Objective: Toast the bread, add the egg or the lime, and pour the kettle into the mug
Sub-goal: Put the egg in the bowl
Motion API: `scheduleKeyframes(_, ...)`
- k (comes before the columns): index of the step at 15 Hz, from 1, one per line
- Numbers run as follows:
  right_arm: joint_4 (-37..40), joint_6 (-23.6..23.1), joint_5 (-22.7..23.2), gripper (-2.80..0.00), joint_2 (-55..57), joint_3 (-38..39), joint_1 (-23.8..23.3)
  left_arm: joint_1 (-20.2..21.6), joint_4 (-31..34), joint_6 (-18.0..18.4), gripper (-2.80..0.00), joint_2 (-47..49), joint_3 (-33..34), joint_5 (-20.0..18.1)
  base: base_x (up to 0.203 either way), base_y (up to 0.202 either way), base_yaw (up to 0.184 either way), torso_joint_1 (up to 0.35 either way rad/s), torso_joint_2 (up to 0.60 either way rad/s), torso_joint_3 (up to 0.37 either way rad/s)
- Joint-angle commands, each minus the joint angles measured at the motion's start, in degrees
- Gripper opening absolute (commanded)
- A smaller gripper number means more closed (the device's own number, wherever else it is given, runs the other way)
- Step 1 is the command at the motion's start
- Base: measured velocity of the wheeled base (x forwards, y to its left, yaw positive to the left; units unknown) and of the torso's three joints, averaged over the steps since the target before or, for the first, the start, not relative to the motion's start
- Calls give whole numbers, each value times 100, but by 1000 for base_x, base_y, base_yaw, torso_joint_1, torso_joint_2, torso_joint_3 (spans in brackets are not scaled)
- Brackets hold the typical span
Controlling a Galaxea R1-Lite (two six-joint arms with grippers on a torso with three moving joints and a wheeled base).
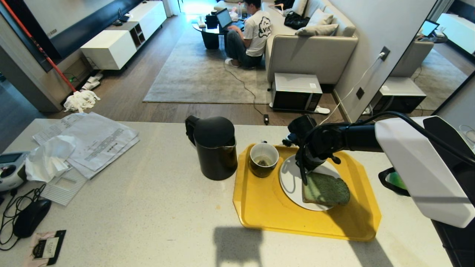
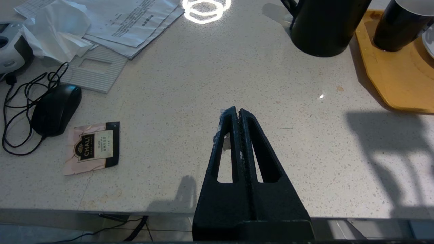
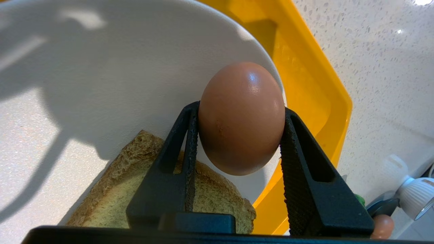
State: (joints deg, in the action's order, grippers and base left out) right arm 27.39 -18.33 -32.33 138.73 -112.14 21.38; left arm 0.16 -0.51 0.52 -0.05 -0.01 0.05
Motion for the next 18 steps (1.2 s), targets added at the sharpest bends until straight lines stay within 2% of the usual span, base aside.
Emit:
scheduleKeyframes(1, 12, -12, -19, -280, 23, 54, -49, 2, -2, 1, -280, -4, 1, 1, 0, 0, 0, 0, 0, 0)
scheduleKeyframes(5, 21, -21, -19, -280, 13, 87, -81, 2, -2, 1, -280, -4, -5, -2, 0, 0, 0, 0, 0, 0)
scheduleKeyframes(6, 21, -21, -19, 0, -4, 88, -82, 2, -2, 1, -280, -4, -7, 4, 0, 0, 0, 0, 0, 0)
scheduleKeyframes(13, 29, -3, 3, 0, -362, 388, -82, 2, -2, 1, -280, -4, -6, 4, 0, 0, 0, 0, 0, 0)
scheduleKeyframes(18, 4, 136, 54, 0, -1049, 726, -66, 2, -2, 1, -280, -4, 1, 4, 0, 0, 0, 0, 0, 0)
